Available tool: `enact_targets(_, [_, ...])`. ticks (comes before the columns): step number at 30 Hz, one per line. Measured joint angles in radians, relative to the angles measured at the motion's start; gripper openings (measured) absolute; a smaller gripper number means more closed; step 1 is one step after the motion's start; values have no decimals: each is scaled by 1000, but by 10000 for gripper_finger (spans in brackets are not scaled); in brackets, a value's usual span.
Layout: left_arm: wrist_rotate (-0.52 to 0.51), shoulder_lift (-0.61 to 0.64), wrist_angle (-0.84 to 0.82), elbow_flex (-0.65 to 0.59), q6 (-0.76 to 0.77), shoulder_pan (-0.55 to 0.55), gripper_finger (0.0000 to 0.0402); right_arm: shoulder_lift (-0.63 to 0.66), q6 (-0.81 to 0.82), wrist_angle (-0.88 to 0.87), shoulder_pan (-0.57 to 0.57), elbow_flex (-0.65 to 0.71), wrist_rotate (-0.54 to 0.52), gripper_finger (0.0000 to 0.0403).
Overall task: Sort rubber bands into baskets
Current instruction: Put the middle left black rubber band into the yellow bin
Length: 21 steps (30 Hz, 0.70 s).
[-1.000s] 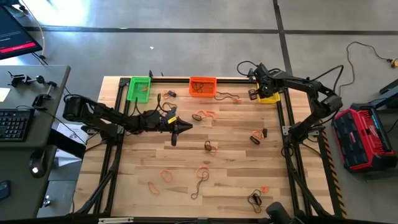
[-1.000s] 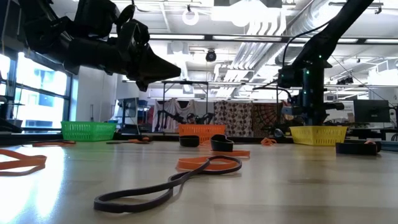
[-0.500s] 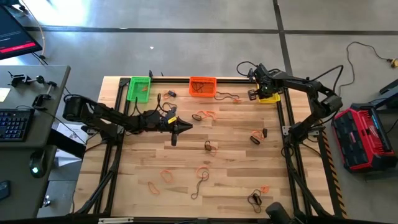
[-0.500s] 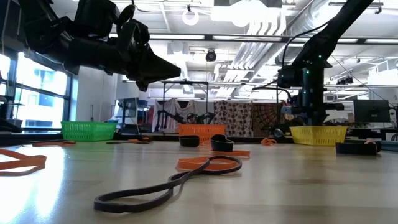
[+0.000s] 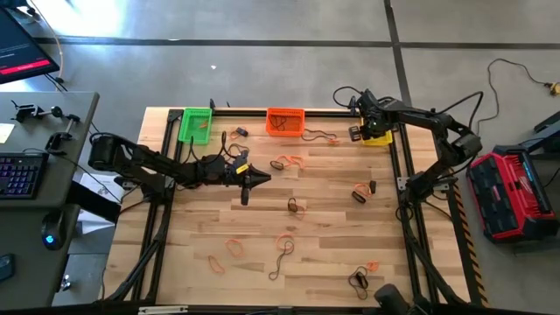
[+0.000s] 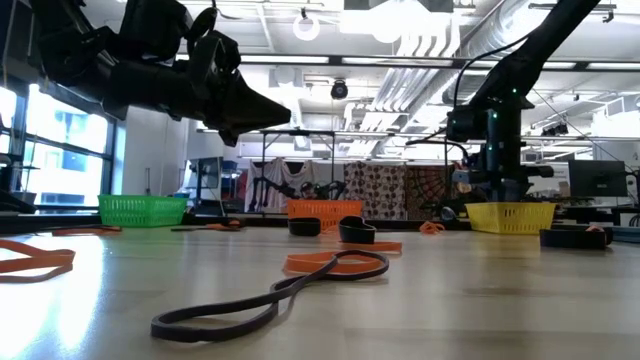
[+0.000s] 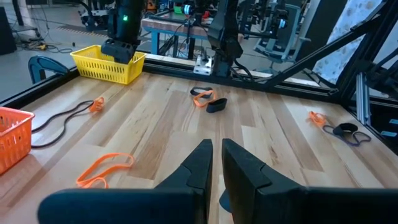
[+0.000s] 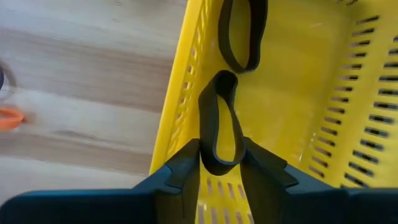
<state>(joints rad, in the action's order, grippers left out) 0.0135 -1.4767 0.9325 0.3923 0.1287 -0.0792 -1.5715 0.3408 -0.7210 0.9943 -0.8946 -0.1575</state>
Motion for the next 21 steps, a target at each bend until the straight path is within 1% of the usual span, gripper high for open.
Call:
enact_targets(6, [0,0,0,0,0,0,26,0,1,-103,1,-67,3,103])
enact_targets(10, [0,0,0,0,0,1,26,0,16,-136,1,-106,3,103])
enact_targets(21, [0,0,-1,0,-15,4,26,0,22,-126,11,-91,4,103])
